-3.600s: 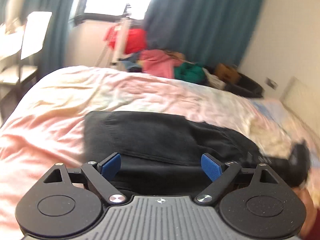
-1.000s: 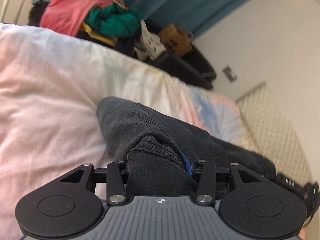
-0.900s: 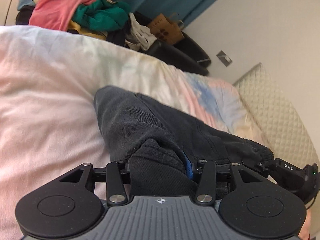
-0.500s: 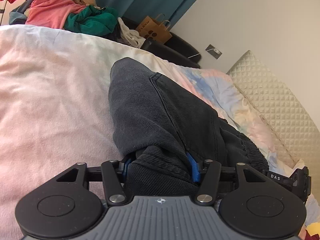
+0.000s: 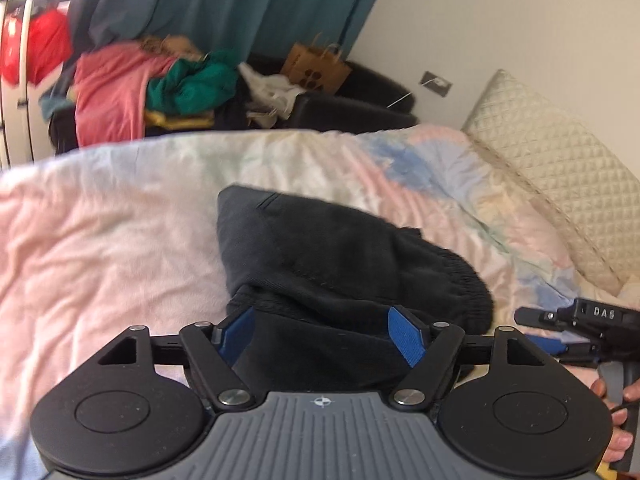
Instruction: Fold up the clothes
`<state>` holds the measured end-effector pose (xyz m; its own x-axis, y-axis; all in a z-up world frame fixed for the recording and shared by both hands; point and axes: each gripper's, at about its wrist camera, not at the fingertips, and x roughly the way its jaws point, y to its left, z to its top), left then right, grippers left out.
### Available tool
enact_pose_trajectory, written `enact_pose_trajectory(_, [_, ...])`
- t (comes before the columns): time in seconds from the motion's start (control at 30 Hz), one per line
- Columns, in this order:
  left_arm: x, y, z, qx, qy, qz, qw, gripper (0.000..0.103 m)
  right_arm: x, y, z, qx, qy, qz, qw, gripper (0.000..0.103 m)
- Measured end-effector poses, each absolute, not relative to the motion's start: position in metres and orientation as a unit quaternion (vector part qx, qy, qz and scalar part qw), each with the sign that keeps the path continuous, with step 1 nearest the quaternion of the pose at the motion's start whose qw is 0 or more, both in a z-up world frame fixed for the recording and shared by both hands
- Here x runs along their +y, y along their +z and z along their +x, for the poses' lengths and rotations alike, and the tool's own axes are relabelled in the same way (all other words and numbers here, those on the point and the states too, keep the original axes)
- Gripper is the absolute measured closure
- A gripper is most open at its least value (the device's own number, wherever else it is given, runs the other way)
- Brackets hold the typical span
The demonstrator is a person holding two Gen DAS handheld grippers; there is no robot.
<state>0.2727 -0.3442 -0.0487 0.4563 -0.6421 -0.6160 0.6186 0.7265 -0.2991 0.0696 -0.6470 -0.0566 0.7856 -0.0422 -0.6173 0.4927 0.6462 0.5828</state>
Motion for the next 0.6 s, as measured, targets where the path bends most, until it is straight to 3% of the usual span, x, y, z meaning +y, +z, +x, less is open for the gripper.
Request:
enact_pose_trajectory(0.23, [-0.319, 0.031, 0.185, 0.324, -0.387, 0.002, 0.863, 0.021, -0.606, 0.014, 0.018, 0.259, -0.131, 0.325, 0.9, 0.035])
enact_pose_trajectory(0.27, [-0.313, 0.039, 0.171, 0.319, -0.389, 0.003, 0.864, 0.02, -0.596, 0.023, 0.01, 0.255, -0.13, 0.313, 0.906, 0.032])
enact_pose_trajectory(0.3, [-0.308, 0.048, 0.158, 0.313, -0.391, 0.004, 0.866, 0.018, -0.585, 0.032, 0.002, 0.251, -0.13, 0.3, 0.911, 0.022])
enact_pose_trajectory(0.4, [-0.289, 0.064, 0.12, 0.289, -0.395, 0.005, 0.872, 0.0, -0.554, 0.055, -0.023, 0.239, -0.128, 0.264, 0.926, 0.016])
enact_pose_trajectory(0.6, [-0.257, 0.081, 0.055, 0.245, -0.391, 0.021, 0.887, 0.0, -0.499, 0.085, -0.065, 0.208, -0.123, 0.207, 0.948, 0.016])
